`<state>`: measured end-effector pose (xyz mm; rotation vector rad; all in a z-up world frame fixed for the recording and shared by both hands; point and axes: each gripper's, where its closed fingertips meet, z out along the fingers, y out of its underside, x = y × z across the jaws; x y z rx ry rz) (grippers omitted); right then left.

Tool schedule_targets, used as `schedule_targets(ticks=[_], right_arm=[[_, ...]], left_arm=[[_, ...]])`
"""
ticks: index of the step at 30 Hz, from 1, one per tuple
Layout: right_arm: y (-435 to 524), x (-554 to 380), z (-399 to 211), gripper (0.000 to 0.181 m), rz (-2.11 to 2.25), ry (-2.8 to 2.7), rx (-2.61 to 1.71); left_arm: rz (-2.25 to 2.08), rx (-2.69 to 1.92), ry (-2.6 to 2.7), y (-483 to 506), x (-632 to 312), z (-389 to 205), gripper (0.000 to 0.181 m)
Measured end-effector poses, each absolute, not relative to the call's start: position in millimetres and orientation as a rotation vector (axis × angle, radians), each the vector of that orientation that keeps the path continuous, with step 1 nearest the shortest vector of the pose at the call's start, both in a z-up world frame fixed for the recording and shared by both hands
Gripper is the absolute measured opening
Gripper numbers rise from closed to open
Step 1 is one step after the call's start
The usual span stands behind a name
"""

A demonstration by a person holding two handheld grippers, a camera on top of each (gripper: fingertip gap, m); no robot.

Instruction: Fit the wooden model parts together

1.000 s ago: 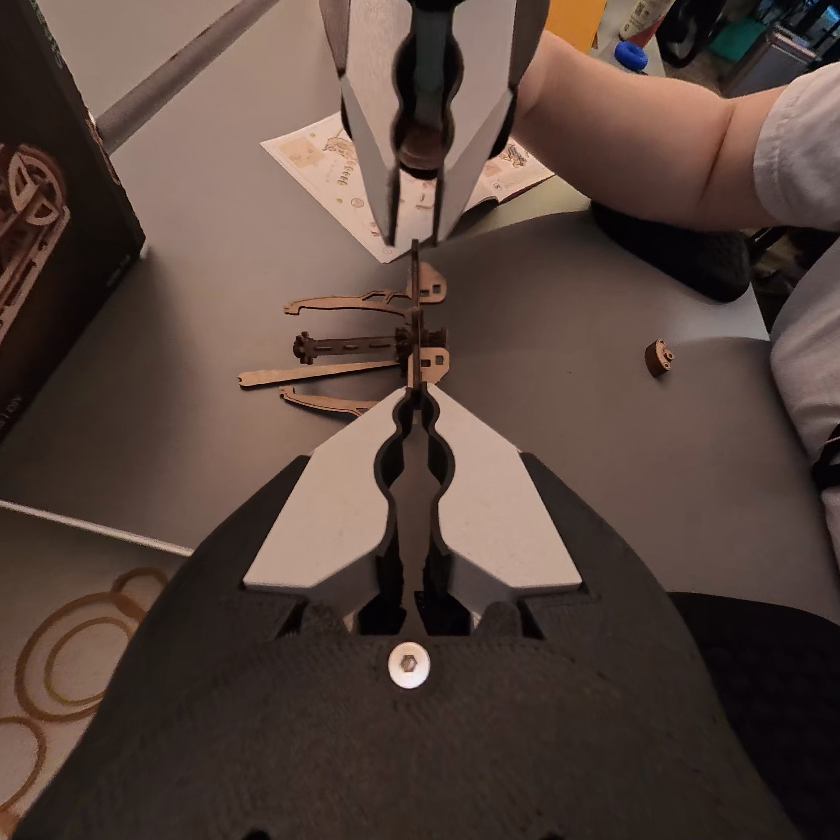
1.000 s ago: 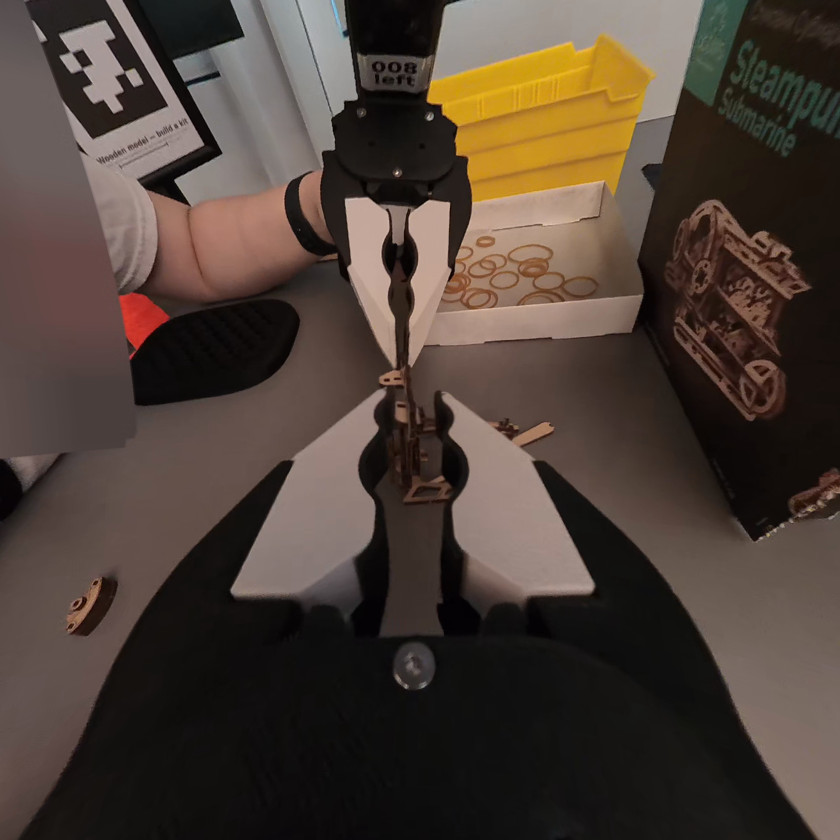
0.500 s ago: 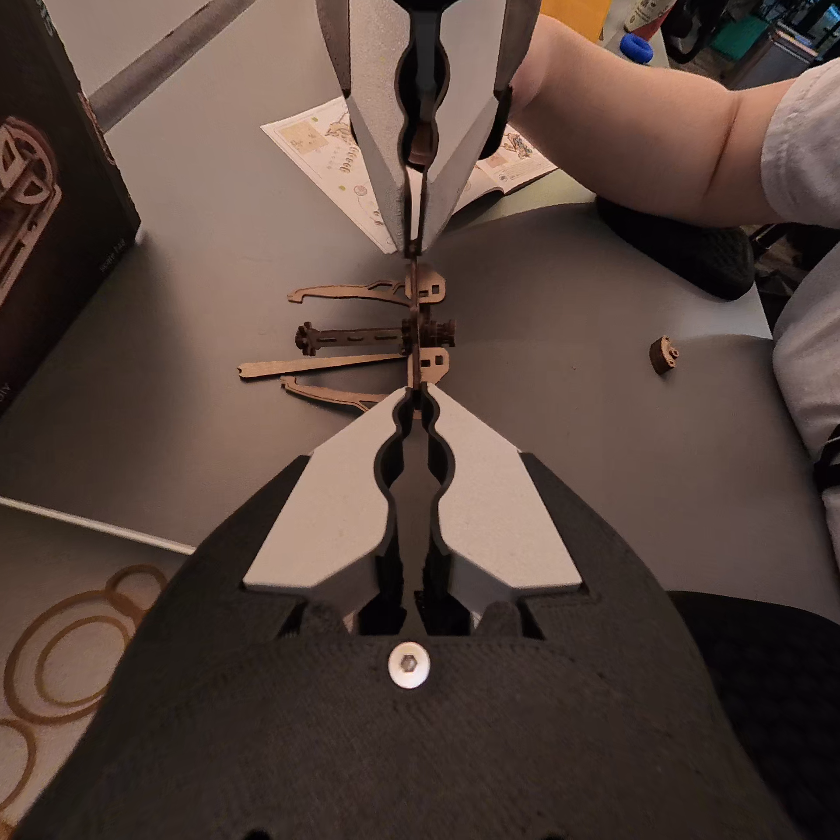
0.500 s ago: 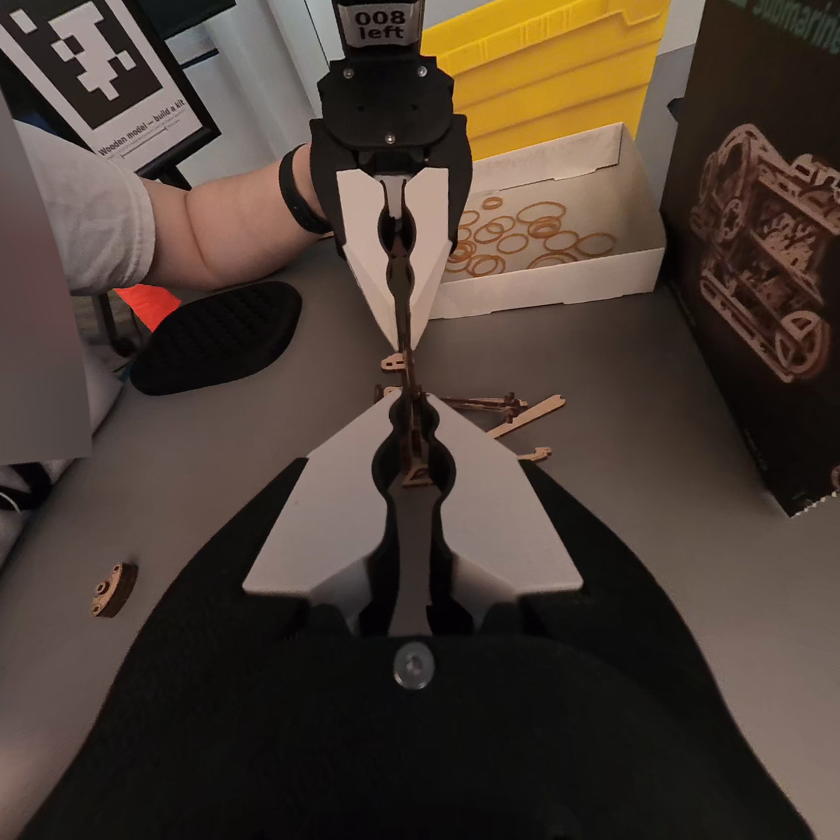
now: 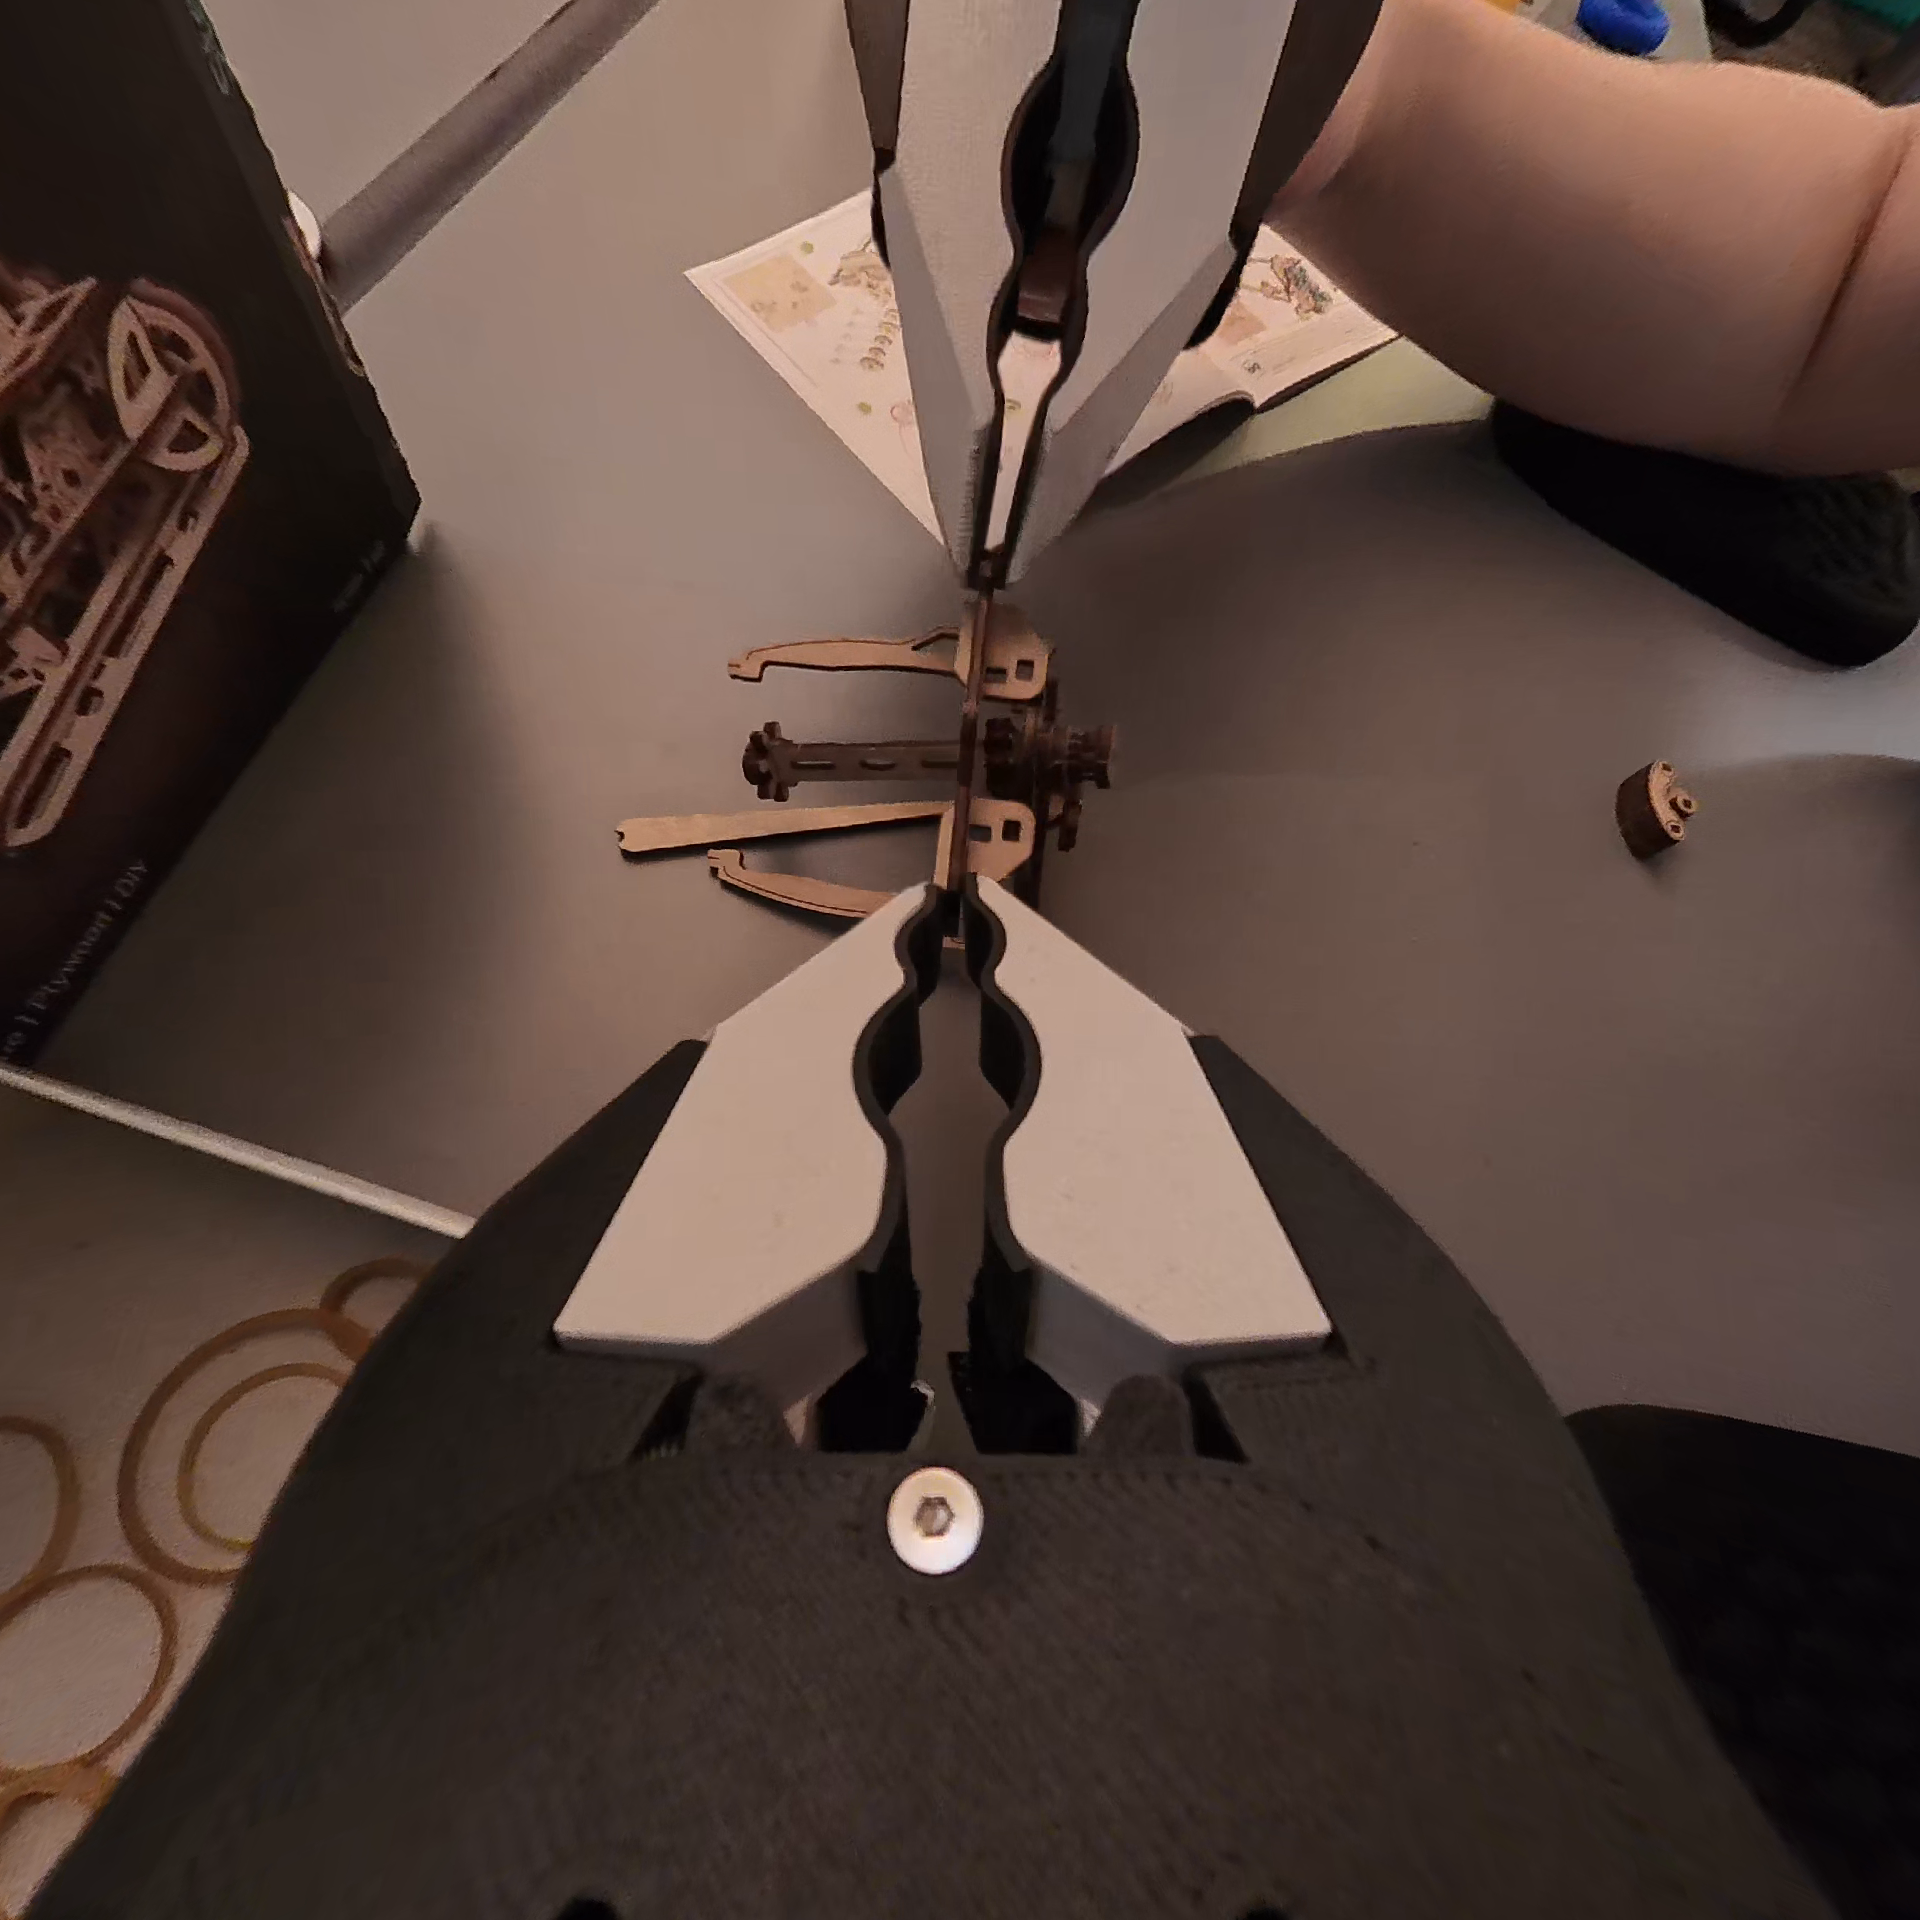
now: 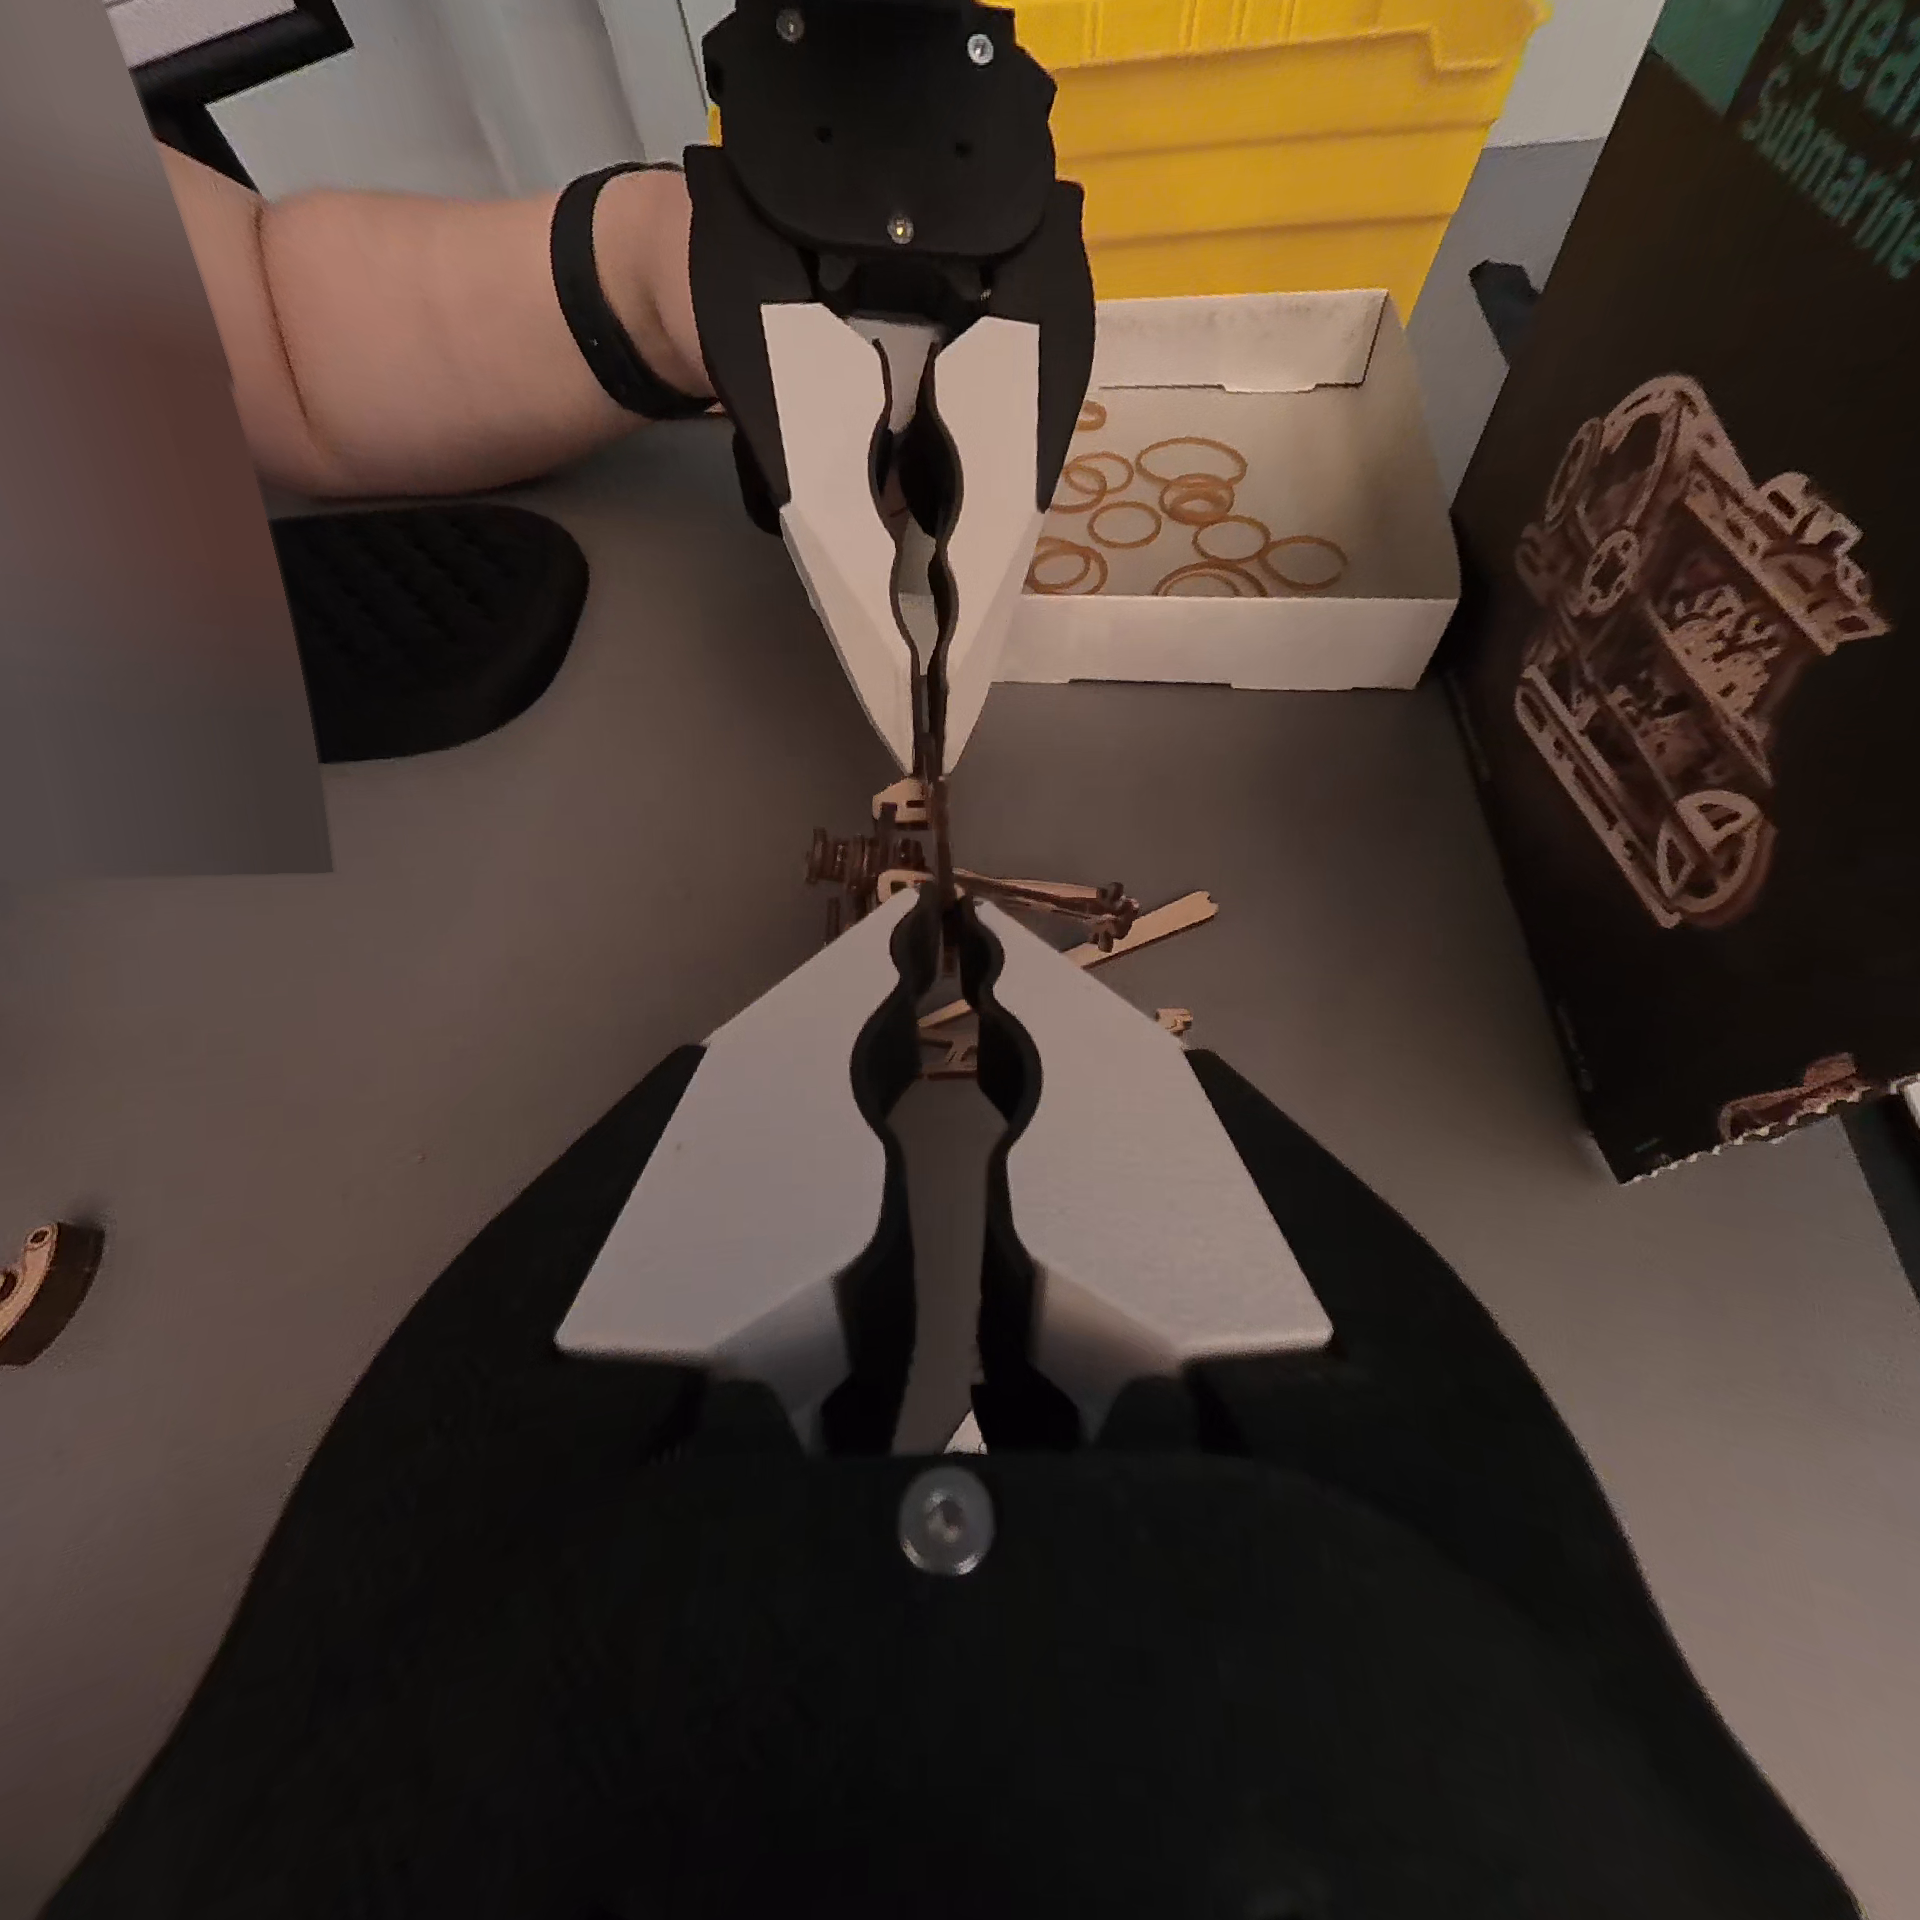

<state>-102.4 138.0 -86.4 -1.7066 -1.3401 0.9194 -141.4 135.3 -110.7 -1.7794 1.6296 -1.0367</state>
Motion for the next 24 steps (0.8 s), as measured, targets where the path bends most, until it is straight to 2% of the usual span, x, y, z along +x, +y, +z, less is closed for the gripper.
schedule_targets(ticks=[24], right_arm=[[137.5, -99.4, -86.1, 0.001, 0.910, -1.360, -1.684]], left_arm=[[-1.016, -1.775, 1.648, 131.7, -137.4, -114.2, 0.000]])
